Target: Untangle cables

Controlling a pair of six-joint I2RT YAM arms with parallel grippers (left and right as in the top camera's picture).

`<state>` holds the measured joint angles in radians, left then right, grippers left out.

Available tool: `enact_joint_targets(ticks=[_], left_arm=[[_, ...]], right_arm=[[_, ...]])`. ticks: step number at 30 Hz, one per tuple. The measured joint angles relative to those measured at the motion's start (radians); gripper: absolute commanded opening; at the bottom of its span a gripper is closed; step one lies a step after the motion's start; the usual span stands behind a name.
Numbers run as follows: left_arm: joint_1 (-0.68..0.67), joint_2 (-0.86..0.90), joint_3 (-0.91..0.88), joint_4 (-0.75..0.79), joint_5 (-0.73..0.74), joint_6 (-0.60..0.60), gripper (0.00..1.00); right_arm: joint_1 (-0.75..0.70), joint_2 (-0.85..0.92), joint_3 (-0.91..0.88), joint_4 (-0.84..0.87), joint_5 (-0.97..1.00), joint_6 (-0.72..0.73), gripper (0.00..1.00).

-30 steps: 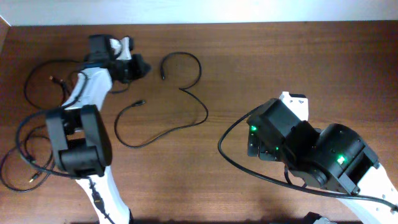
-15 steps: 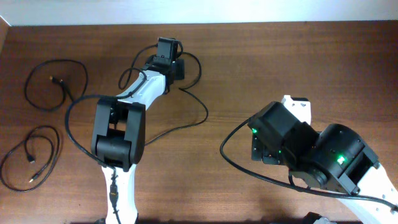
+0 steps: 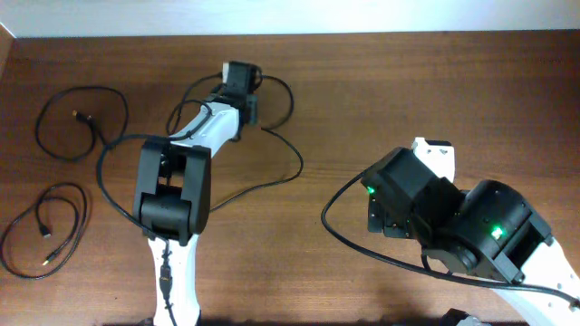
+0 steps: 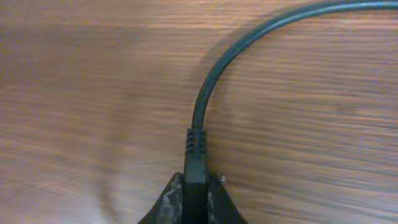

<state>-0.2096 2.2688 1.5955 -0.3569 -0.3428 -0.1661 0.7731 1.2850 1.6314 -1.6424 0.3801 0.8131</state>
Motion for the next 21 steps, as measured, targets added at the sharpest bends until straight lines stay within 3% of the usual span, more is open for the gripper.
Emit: enact_joint_targets(ticks=[4,7,8,9,10,11,16,21], left_arm=[[0.113,0.0,0.016,-0.068,-0.034,-0.002,0.0],[0.21,0.0,0.077,-0.221,-0.037,-0.003,0.01],[0.243,0.005,0.128,-0.304,-0.037,-0.007,0.15],[0.27,0.01,0.186,-0.369,-0.035,-0.016,0.71],[0.289,0.011,0.238,-0.415,-0.027,-0.024,0.94],[0.304,0.011,0.294,-0.462,-0.013,-0.03,0.99],[0.317,0.011,0.506,-0.636,0.245,-0.055,0.99],[0.278,0.005,0.539,-0.81,0.393,-0.092,0.99]], right_arm=[[0.0,0.0,0.0,0.002,0.0,0.0,0.99],[0.0,0.0,0.0,0.034,0.0,0.0,0.99],[0.0,0.0,0.0,0.049,0.0,0.0,0.99],[0.0,0.0,0.0,0.056,0.0,0.0,0.99],[0.0,0.0,0.0,0.06,0.0,0.0,0.99],[0.0,0.0,0.0,0.059,0.0,0.0,0.99],[0.0,0.0,0.0,0.058,-0.007,0.019,0.99],[0.0,-0.024,0.0,0.045,-0.011,0.027,0.99]])
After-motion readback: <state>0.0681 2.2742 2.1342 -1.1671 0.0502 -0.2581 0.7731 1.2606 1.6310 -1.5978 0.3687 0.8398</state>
